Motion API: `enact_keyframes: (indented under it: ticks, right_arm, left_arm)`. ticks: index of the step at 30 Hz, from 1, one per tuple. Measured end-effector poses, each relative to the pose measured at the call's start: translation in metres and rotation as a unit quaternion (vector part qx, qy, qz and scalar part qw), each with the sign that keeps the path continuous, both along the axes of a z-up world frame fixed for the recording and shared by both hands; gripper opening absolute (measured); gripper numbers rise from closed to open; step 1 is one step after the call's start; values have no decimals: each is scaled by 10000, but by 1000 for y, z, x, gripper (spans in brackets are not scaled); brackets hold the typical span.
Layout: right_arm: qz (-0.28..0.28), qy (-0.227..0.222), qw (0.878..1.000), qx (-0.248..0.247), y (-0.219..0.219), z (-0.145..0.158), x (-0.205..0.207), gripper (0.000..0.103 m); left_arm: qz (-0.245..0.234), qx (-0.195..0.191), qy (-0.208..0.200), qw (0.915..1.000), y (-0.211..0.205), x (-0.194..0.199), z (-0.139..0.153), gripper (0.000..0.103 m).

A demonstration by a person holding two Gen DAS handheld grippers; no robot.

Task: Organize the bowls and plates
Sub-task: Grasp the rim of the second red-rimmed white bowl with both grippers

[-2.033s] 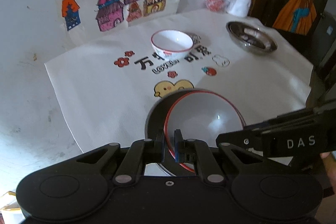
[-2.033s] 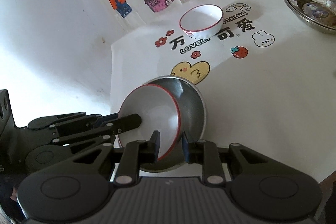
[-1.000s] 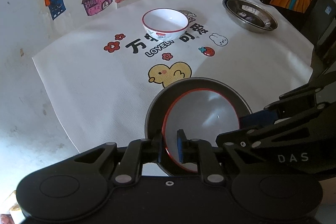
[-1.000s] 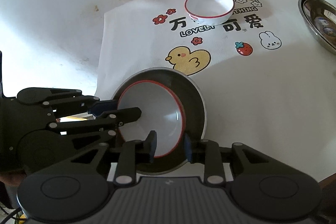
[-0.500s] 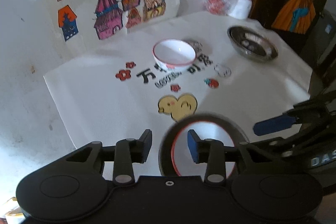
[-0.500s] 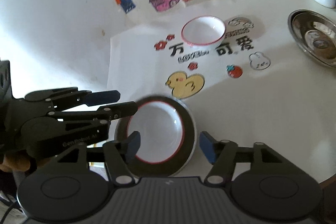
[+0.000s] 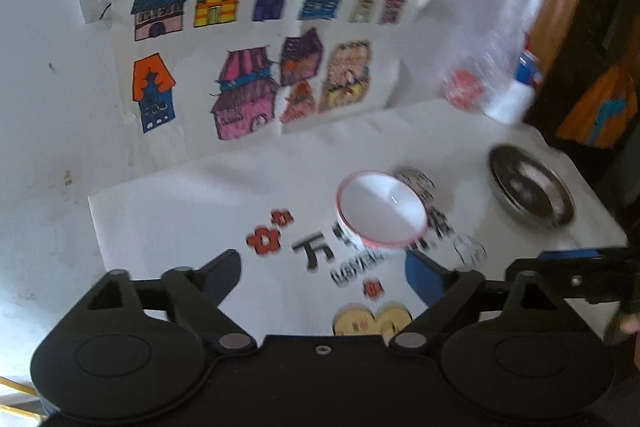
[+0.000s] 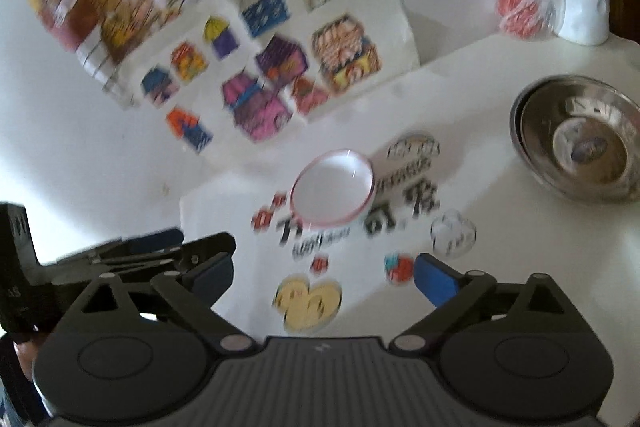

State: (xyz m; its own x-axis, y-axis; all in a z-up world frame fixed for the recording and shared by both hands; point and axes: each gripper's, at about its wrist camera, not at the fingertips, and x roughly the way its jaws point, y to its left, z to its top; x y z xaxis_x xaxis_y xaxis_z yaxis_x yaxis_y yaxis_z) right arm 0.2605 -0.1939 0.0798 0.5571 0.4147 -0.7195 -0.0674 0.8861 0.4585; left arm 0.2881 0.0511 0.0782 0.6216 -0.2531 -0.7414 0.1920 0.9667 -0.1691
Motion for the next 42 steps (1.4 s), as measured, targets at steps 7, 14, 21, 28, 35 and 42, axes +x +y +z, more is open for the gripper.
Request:
enact_keyframes:
  ticks: [7, 14, 21, 28, 35, 42]
  right_arm:
    - [-343, -55, 9987, 377, -12, -26, 38, 102]
    - [-602, 220, 9939, 898, -20, -60, 65, 102]
    - [-625, 248, 9946, 785, -19, -75, 80, 99]
    - [-621, 286, 9958, 615, -15, -85, 84, 86]
    - [-538, 256, 9972, 447, -9, -84, 83, 70]
    - [-431, 271, 9980, 374, -2, -84, 81, 56]
  left_arm:
    - [421, -277, 195, 9985, 8, 45, -27, 97]
    - [414, -386, 431, 9975, 1, 74, -57, 98]
    - [497, -556, 540, 9957, -1, 87, -73, 97]
    - [428, -471, 477, 9968, -8, 89, -75, 97]
    - [226, -484, 481, 9974, -14, 87, -79, 89]
    - [149, -422, 440, 9980, -19, 86, -79, 78]
